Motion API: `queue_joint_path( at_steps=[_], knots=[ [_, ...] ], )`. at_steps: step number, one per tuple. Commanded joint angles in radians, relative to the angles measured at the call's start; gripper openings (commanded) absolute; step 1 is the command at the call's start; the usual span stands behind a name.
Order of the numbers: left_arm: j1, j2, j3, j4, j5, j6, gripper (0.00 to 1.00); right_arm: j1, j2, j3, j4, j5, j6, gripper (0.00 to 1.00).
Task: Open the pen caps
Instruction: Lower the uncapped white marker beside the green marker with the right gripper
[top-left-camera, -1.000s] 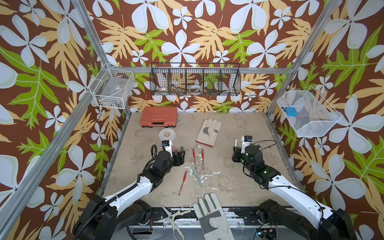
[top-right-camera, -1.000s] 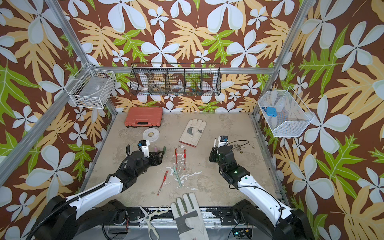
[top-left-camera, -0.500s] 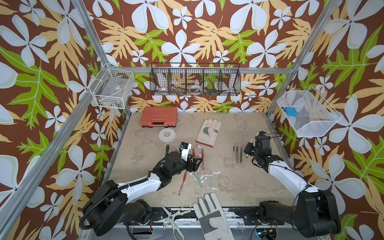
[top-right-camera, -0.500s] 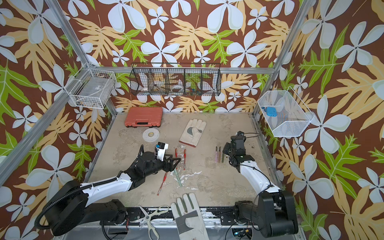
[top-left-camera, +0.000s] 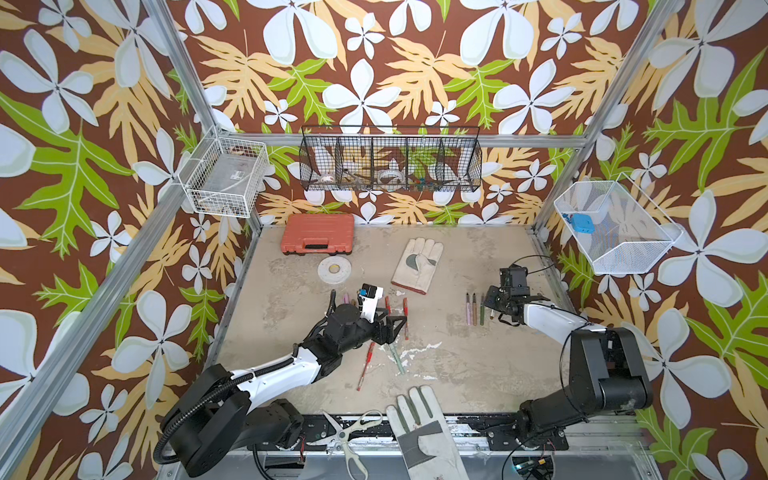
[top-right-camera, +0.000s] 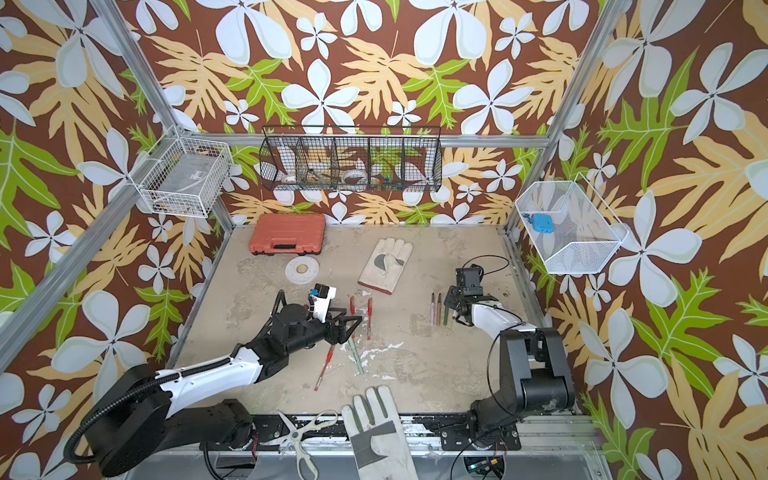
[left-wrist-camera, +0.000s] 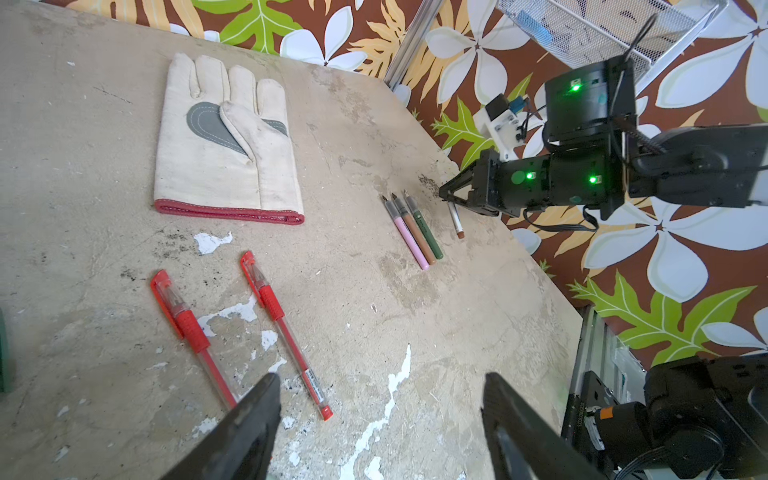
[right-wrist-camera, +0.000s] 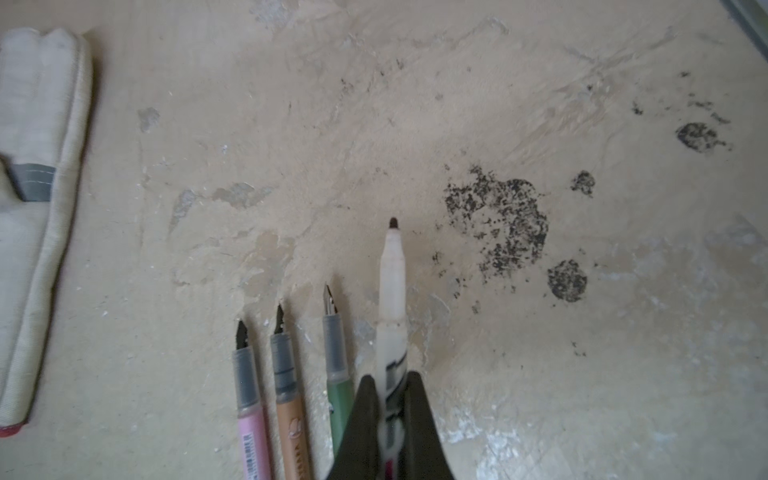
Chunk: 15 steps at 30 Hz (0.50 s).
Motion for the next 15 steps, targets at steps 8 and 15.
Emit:
queue_joint_path(
  at_steps=[8, 15],
  knots=[
    [-0.002, 0.014, 0.001, 0.017, -0.014, 0.007, 0.77, -0.018, 0.119, 0.029, 0.006, -0.036, -0.028, 0.09],
    [-0.002, 0.017, 0.001, 0.012, -0.028, 0.009, 0.77, -0.021, 0.123, 0.021, 0.014, -0.044, -0.017, 0.20]
  ],
)
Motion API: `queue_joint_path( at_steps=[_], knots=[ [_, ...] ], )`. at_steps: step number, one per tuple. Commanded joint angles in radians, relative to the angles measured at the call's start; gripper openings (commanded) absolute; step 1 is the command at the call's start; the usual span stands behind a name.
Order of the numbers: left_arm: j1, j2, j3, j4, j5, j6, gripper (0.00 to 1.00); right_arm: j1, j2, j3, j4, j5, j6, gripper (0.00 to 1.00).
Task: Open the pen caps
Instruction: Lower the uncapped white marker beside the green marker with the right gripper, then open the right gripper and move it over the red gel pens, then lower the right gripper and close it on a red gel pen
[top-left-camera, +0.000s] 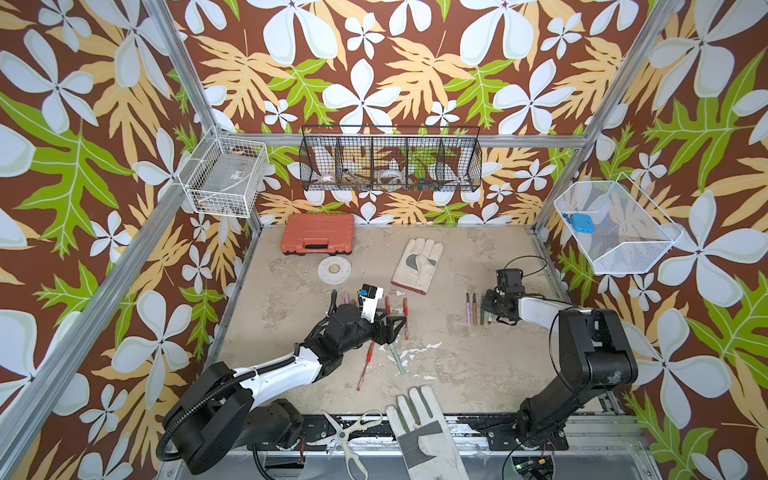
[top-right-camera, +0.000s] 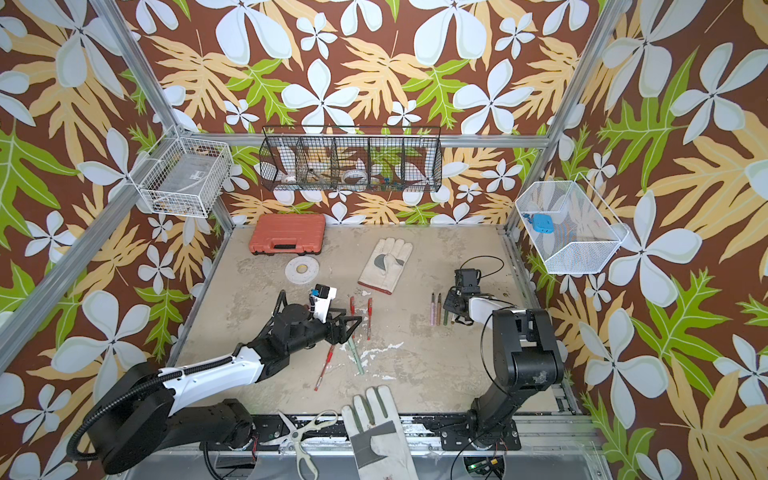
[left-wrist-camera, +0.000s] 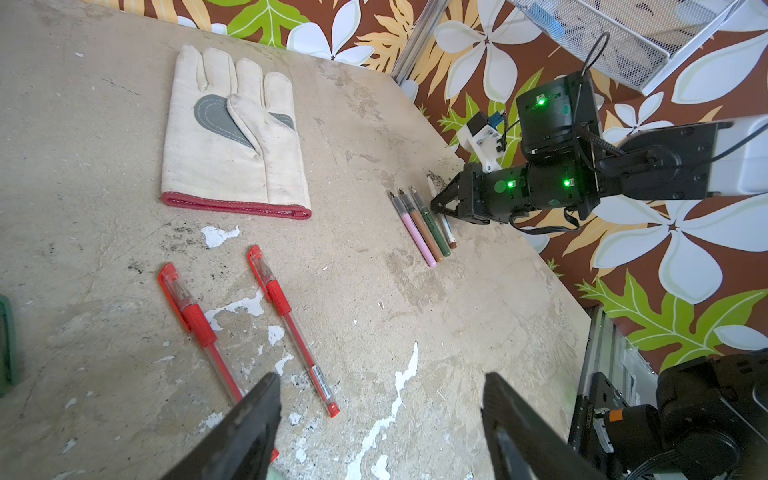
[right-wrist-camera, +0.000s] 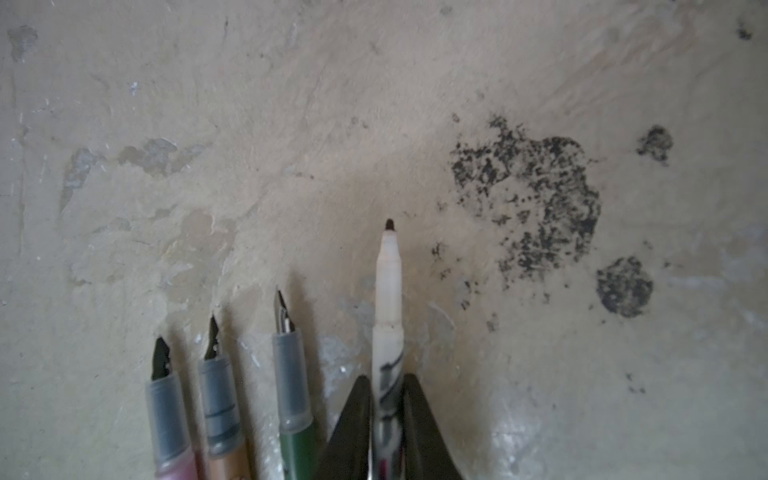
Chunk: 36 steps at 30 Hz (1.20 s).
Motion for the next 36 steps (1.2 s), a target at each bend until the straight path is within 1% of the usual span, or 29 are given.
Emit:
queue_joint_path(
  at_steps=[1, 3, 5, 10, 14, 17, 20, 23, 27, 30, 33, 36],
  knots=[
    [-0.002, 0.000, 0.001, 0.012, -0.015, 0.008, 0.77, -0.001, -0.009, 0.000, -0.006, -0.018, 0.005, 0.22],
    [-0.002, -0.001, 0.001, 0.012, -0.015, 0.008, 0.77, -0.002, -0.034, 0.011, -0.021, -0.029, 0.001, 0.25],
    [-0.002, -0.004, 0.001, 0.010, -0.015, 0.008, 0.77, -0.002, -0.092, 0.021, -0.043, -0.032, 0.003, 0.28],
    [-0.002, -0.012, 0.002, -0.004, -0.041, 0.010, 0.77, 0.011, -0.331, 0.035, -0.094, -0.045, 0.013, 0.33],
    [-0.002, 0.000, 0.033, -0.090, -0.132, -0.007, 0.77, 0.096, -0.492, 0.056, -0.127, -0.055, -0.021, 0.35],
    [-0.002, 0.013, 0.063, -0.177, -0.224, -0.025, 0.76, 0.191, -0.539, 0.087, -0.162, -0.092, -0.058, 0.34],
    [-0.002, 0.025, 0.094, -0.259, -0.315, -0.043, 0.74, 0.306, -0.539, 0.103, -0.207, -0.103, -0.081, 0.34],
    [-0.002, 0.056, 0.135, -0.339, -0.394, -0.065, 0.72, 0.419, -0.502, 0.110, -0.243, -0.110, -0.095, 0.34],
    [-0.002, 0.112, 0.189, -0.413, -0.430, -0.090, 0.69, 0.557, -0.415, 0.098, -0.258, -0.095, -0.065, 0.34],
    [0.000, 0.106, 0.195, -0.434, -0.436, -0.105, 0.70, 0.687, -0.341, 0.086, -0.232, -0.004, -0.008, 0.35],
    [0.016, 0.083, 0.185, -0.450, -0.404, -0.121, 0.71, 0.776, -0.246, 0.112, -0.209, 0.061, 0.057, 0.37],
    [0.064, 0.057, 0.142, -0.427, -0.248, -0.164, 0.70, 0.827, -0.143, 0.173, -0.208, 0.105, 0.099, 0.38]
  ],
)
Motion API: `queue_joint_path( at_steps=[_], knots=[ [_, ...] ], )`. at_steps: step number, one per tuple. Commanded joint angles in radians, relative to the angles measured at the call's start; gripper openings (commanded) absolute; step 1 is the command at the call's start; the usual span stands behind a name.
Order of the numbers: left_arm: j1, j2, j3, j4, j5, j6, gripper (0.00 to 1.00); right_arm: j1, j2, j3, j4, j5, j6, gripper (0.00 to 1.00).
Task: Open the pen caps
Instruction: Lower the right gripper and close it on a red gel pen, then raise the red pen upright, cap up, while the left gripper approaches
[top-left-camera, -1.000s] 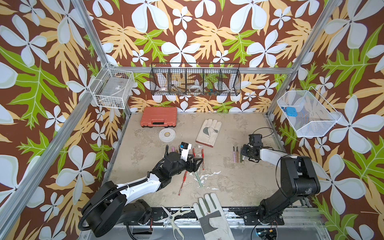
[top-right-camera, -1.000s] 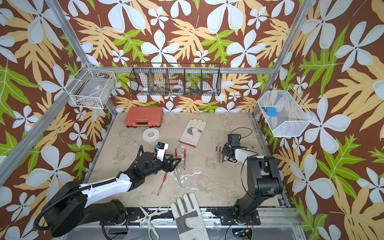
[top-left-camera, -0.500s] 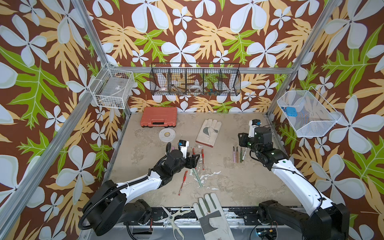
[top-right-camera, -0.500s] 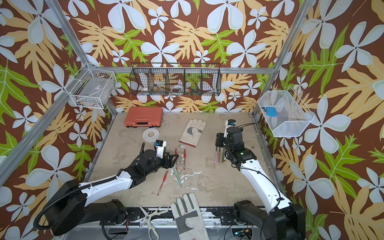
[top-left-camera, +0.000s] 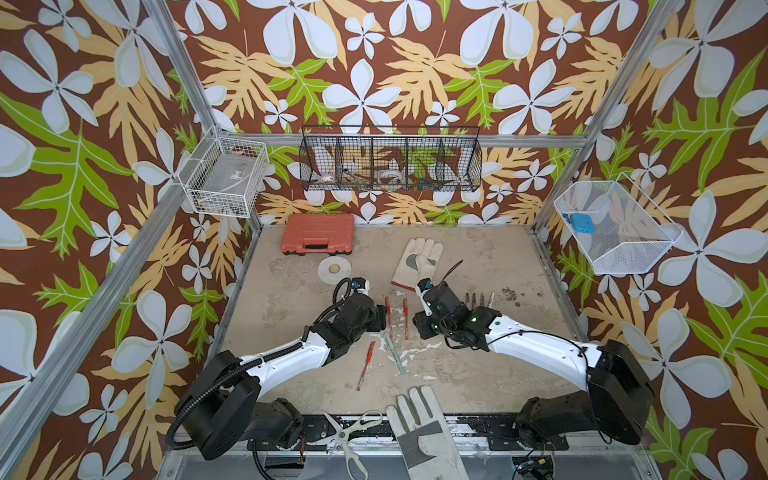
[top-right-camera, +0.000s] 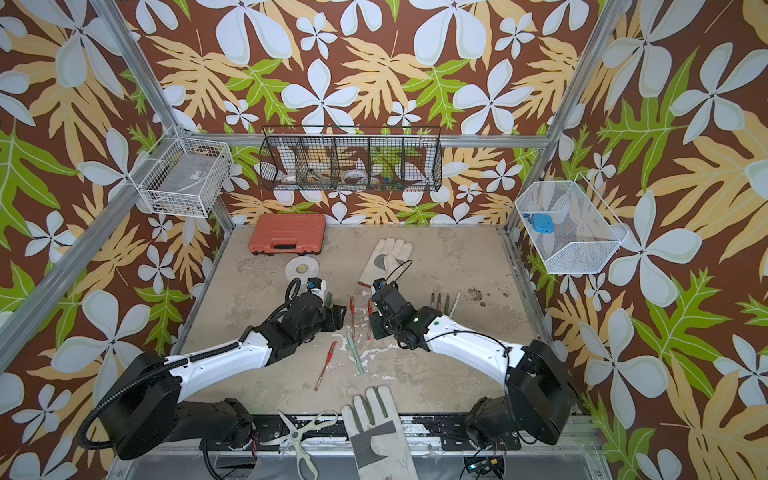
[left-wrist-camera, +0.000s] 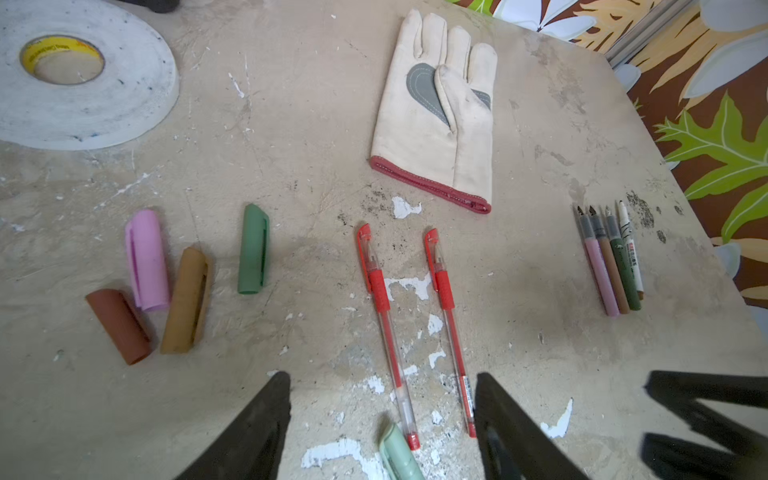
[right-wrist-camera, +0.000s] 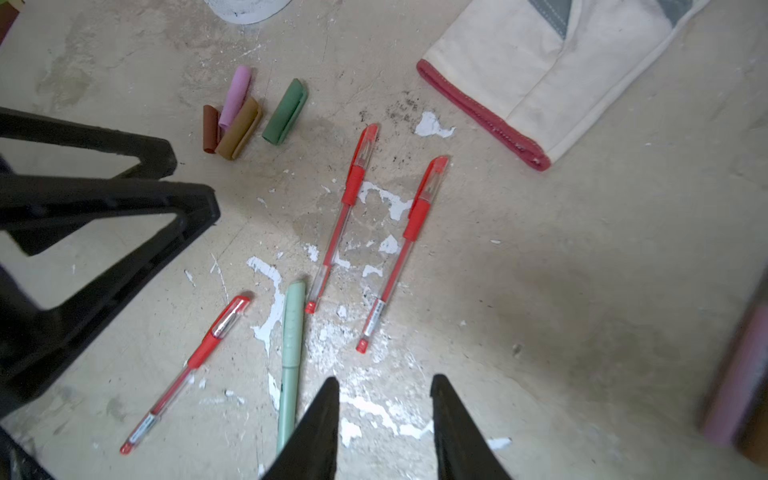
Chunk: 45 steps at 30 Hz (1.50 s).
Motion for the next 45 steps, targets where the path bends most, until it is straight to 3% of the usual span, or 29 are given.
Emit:
queue_joint_path(
  at_steps=[1, 7, 10, 15, 25, 35, 45],
  knots=[
    [0.031, -0.029, -0.040, -0.004, 0.146, -0.056, 0.69, 0.041, 0.085, 0.052, 0.024, 0.097, 0.077, 0.38],
    [0.050, -0.126, -0.097, 0.008, 0.266, -0.085, 0.68, 0.048, 0.246, 0.150, 0.021, 0.130, 0.112, 0.37],
    [0.112, -0.163, -0.128, 0.031, 0.333, -0.097, 0.68, 0.048, 0.308, 0.195, -0.002, 0.159, 0.121, 0.36],
    [0.152, -0.177, -0.158, 0.070, 0.366, -0.108, 0.66, 0.049, 0.372, 0.232, -0.021, 0.199, 0.130, 0.32],
    [0.157, -0.166, -0.195, 0.122, 0.379, -0.112, 0.67, 0.023, 0.438, 0.258, -0.039, 0.219, 0.145, 0.29],
    [0.157, -0.166, -0.197, 0.123, 0.372, -0.104, 0.67, 0.009, 0.473, 0.237, -0.001, 0.147, 0.146, 0.25],
    [0.158, -0.169, -0.192, 0.112, 0.339, -0.091, 0.68, 0.009, 0.448, 0.189, 0.002, 0.160, 0.141, 0.10]
  ],
)
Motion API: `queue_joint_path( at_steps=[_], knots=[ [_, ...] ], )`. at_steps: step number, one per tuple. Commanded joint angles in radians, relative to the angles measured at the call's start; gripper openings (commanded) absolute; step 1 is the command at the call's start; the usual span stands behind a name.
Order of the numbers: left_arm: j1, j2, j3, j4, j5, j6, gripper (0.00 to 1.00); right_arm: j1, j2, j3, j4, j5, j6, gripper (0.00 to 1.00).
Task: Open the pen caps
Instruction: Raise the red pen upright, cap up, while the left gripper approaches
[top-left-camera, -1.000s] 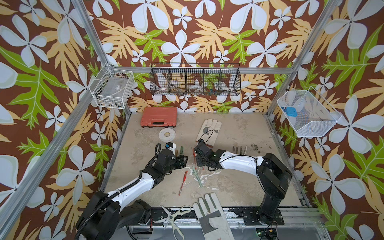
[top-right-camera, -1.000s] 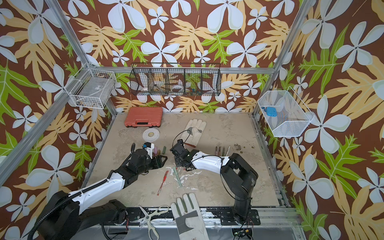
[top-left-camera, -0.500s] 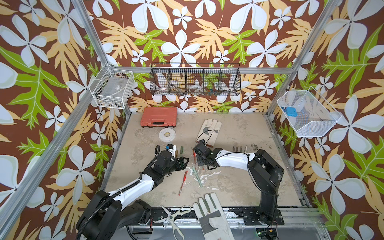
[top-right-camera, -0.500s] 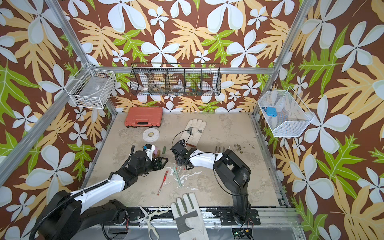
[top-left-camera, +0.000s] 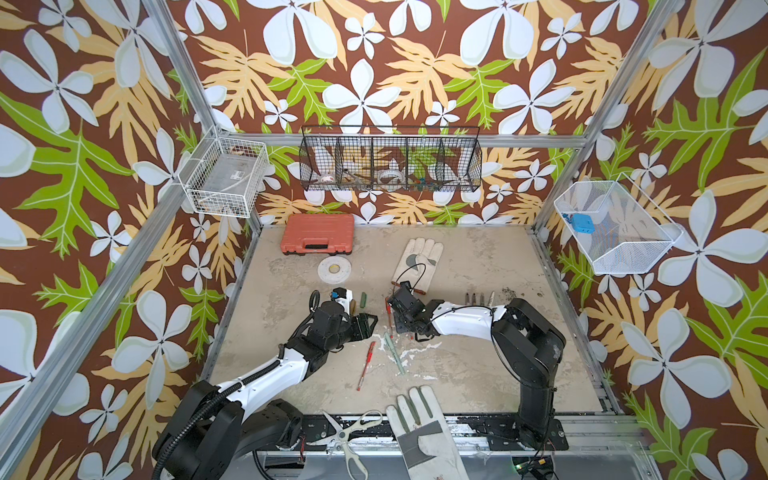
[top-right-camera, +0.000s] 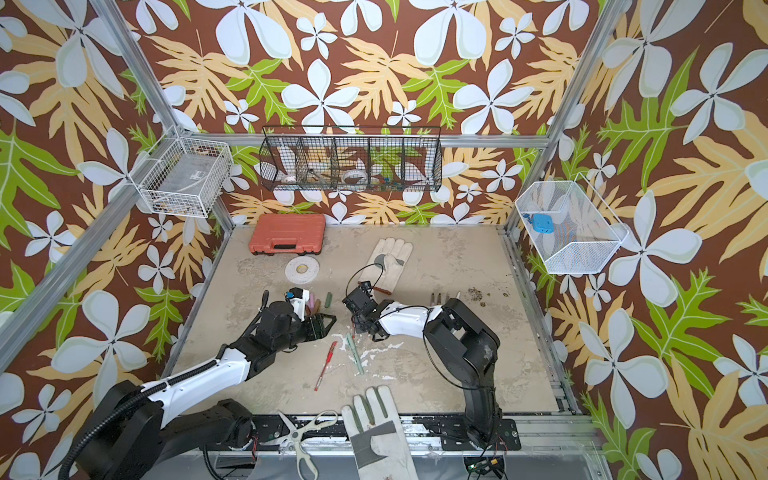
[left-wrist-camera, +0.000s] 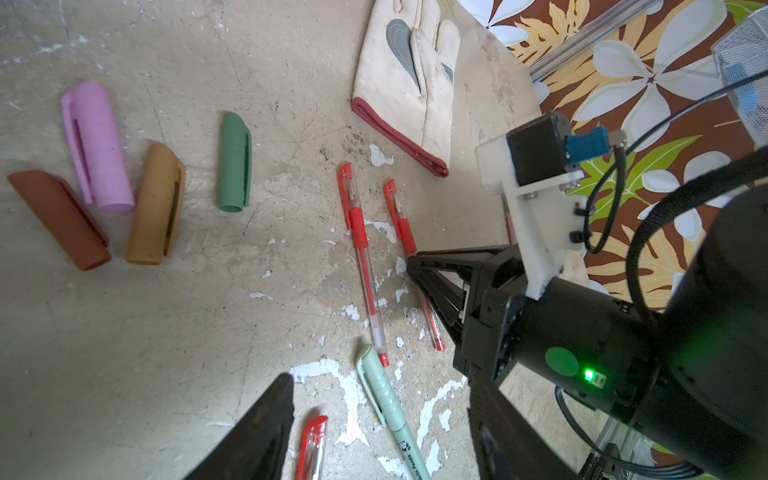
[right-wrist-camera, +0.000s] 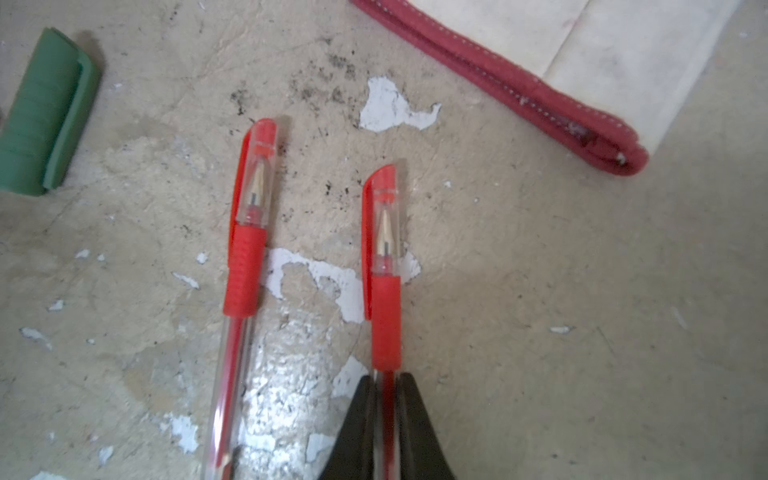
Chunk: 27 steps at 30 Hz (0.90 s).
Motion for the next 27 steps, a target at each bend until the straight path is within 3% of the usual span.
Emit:
queue_joint_path(
  at_steps=[1, 6, 11, 20, 24, 27],
  knots=[
    [0.003, -0.002, 0.004, 0.008, -0.019, 0.016, 0.69, 0.001, -0.013, -0.012, -0.067, -0.013, -0.006, 0.08],
    [0.011, -0.005, -0.005, 0.062, 0.006, -0.017, 0.71, -0.015, -0.099, -0.024, -0.082, -0.008, -0.058, 0.02],
    [0.015, 0.021, -0.008, 0.254, 0.110, -0.122, 0.72, -0.053, -0.263, -0.076, -0.055, -0.063, -0.141, 0.00],
    [0.016, 0.088, 0.113, 0.559, 0.243, -0.121, 0.73, -0.166, -0.579, -0.252, 0.196, -0.378, -0.398, 0.00],
    [0.015, 0.088, 0.010, 0.764, 0.256, -0.131, 0.72, -0.163, -0.646, -0.367, 0.366, -0.531, -0.376, 0.00],
    [0.015, 0.065, -0.019, 0.770, 0.263, -0.111, 0.72, -0.159, -0.675, -0.425, 0.429, -0.553, -0.381, 0.00]
  ],
)
